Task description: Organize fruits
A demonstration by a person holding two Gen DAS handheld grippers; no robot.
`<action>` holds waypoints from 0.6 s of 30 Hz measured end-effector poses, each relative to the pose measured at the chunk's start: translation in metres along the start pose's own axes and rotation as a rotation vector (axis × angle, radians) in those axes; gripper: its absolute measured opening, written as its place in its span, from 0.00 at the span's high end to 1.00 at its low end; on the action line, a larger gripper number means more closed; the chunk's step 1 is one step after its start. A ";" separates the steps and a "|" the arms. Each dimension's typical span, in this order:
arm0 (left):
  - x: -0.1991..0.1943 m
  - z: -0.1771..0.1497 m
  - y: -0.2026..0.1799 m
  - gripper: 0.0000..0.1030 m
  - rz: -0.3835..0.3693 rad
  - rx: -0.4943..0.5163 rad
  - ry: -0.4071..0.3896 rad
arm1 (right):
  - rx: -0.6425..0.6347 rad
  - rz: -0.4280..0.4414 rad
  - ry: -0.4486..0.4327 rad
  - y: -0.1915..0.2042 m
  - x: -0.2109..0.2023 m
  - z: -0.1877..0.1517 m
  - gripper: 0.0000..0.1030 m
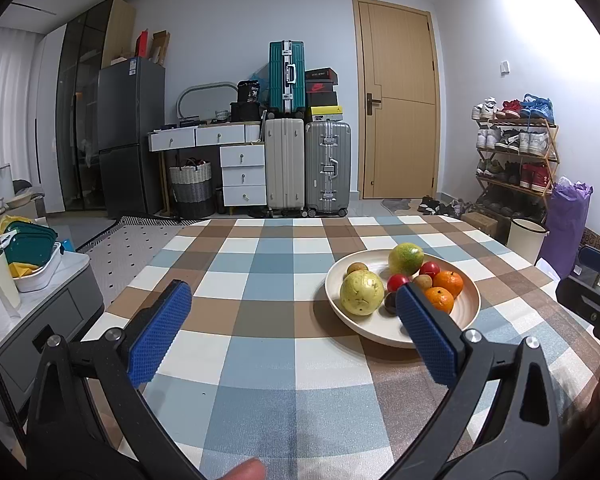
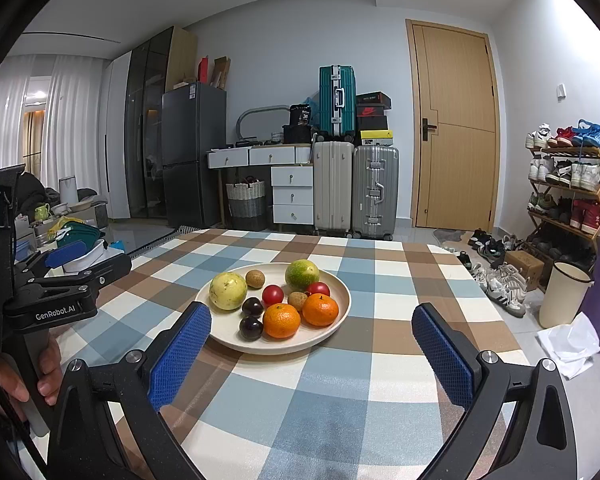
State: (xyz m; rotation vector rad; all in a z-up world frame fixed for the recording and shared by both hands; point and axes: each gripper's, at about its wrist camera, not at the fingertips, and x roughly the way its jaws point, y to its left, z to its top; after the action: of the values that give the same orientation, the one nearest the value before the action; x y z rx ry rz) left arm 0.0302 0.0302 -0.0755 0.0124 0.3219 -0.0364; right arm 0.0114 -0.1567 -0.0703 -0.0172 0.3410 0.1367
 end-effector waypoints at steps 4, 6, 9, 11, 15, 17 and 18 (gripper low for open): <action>0.000 0.000 0.000 0.01 0.000 0.001 0.001 | 0.000 0.000 0.001 -0.001 0.000 0.000 0.01; -0.001 0.001 0.000 0.01 0.000 0.001 0.000 | 0.000 0.000 0.000 0.000 0.000 0.000 0.01; -0.001 0.001 0.000 0.01 0.000 0.000 0.000 | 0.000 0.000 0.000 -0.001 0.000 0.000 0.01; 0.000 0.000 0.000 0.01 0.000 0.000 0.000 | 0.000 0.000 0.000 -0.001 0.000 0.000 0.01; -0.001 0.001 0.000 0.01 0.000 0.001 0.000 | 0.000 0.000 0.000 -0.001 0.000 0.000 0.01; 0.000 0.000 0.000 0.01 0.000 0.001 0.000 | 0.000 0.000 0.000 -0.001 0.000 0.000 0.01; -0.001 0.001 0.000 0.01 -0.001 0.002 0.000 | 0.000 0.000 0.000 -0.001 0.000 0.000 0.01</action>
State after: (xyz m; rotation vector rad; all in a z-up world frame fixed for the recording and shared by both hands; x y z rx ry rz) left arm 0.0295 0.0301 -0.0747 0.0139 0.3223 -0.0373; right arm 0.0116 -0.1573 -0.0705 -0.0175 0.3412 0.1365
